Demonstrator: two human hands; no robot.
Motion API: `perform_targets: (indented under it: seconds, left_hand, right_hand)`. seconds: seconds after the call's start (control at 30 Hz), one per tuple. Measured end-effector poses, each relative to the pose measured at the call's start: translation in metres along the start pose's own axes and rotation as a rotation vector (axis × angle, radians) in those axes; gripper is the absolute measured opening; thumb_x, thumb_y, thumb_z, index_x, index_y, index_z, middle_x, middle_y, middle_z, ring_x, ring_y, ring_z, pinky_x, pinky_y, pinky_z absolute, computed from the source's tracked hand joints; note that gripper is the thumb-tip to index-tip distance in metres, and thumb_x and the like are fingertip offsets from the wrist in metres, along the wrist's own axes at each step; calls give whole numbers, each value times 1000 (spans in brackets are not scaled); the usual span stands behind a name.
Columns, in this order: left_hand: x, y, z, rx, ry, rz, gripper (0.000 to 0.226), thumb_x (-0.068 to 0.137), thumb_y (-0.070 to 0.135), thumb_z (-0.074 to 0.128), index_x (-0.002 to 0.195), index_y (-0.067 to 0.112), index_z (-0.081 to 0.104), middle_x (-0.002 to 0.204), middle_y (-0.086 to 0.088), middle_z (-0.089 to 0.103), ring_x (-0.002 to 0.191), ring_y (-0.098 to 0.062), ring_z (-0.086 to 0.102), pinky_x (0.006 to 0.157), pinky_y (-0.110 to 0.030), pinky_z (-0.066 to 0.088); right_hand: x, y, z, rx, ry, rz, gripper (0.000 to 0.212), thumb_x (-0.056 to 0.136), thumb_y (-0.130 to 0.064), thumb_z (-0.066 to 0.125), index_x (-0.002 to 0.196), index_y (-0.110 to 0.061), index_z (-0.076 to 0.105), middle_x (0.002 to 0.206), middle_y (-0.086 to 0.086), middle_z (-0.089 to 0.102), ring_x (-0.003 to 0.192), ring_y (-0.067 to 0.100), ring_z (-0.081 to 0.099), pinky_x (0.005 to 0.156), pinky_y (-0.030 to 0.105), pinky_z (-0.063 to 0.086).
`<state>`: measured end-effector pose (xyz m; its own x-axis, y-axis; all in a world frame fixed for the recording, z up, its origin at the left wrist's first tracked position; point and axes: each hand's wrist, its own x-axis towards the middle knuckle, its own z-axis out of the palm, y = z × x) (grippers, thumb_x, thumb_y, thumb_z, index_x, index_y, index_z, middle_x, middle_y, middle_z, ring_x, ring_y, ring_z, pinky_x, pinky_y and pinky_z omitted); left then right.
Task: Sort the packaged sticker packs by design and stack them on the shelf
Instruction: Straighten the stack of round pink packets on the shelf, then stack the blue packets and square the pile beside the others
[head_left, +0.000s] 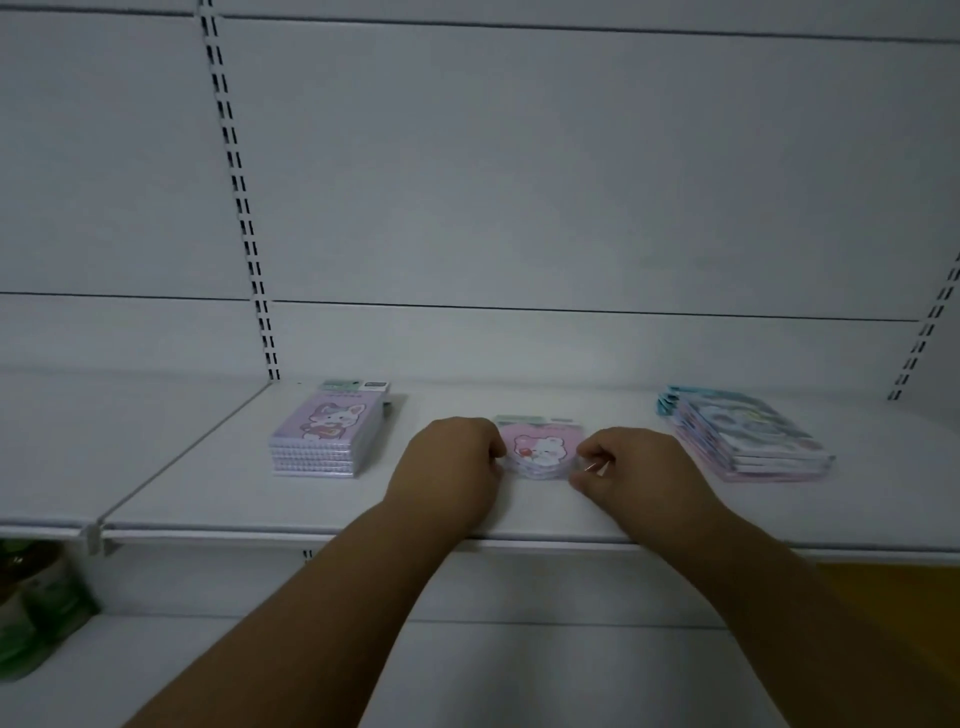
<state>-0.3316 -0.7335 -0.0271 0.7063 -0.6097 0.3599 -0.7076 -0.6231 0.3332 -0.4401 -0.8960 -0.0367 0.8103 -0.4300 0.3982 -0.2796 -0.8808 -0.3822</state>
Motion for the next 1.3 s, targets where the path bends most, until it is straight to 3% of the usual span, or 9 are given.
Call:
perform_targets:
  seconds: [0.2, 0.3, 0.67, 0.93, 1.07, 1.3]
  left_hand:
    - [-15, -22, -12, 19, 7, -11, 23, 94, 25, 57, 113, 25, 68, 108, 3, 70, 99, -15, 62, 89, -28, 50]
    - [-15, -25, -15, 23, -4, 6, 22, 94, 27, 57, 113, 25, 68, 108, 3, 70, 99, -15, 62, 89, -29, 51]
    - [-16, -30, -14, 26, 5, 73, 20, 94, 24, 55, 108, 22, 69, 105, 0, 70, 95, -18, 62, 85, -30, 51]
    - [-22, -26, -24, 70, 79, 103, 20, 93, 28, 54, 107, 19, 66, 98, 0, 69, 87, -17, 61, 81, -30, 53]
    - [-30, -6, -26, 18, 163, 228, 20, 94, 32, 52, 102, 21, 66, 97, 3, 67, 87, -15, 59, 80, -29, 51]
    - [-16, 75, -4, -146, 66, 316, 19, 94, 33, 55, 104, 23, 66, 98, 5, 66, 91, -12, 59, 82, -25, 48]
  right_hand:
    - [-5, -20, 9, 25, 5, -59, 24, 85, -35, 69, 105, -21, 71, 93, -6, 68, 75, 4, 51, 70, 19, 37]
    - [-8, -22, 7, 1, 2, -56, 20, 84, -37, 68, 97, -22, 72, 81, -13, 59, 68, 2, 48, 61, 10, 30]
    - [-8, -26, 4, 43, -28, 13, 14, 83, -33, 71, 92, -22, 72, 74, -17, 58, 68, -1, 53, 61, 10, 37]
    - [-13, -27, -4, 54, 66, 40, 19, 83, -36, 72, 97, -24, 68, 84, -10, 55, 71, -1, 50, 65, 13, 36]
    - [-17, -17, -24, 80, 161, 66, 11, 84, -31, 71, 93, -23, 70, 80, -12, 61, 71, 2, 53, 71, 21, 43]
    - [-23, 56, -87, 82, 249, 152, 3, 84, -24, 70, 85, -21, 72, 79, -7, 67, 71, 4, 58, 64, 18, 41]
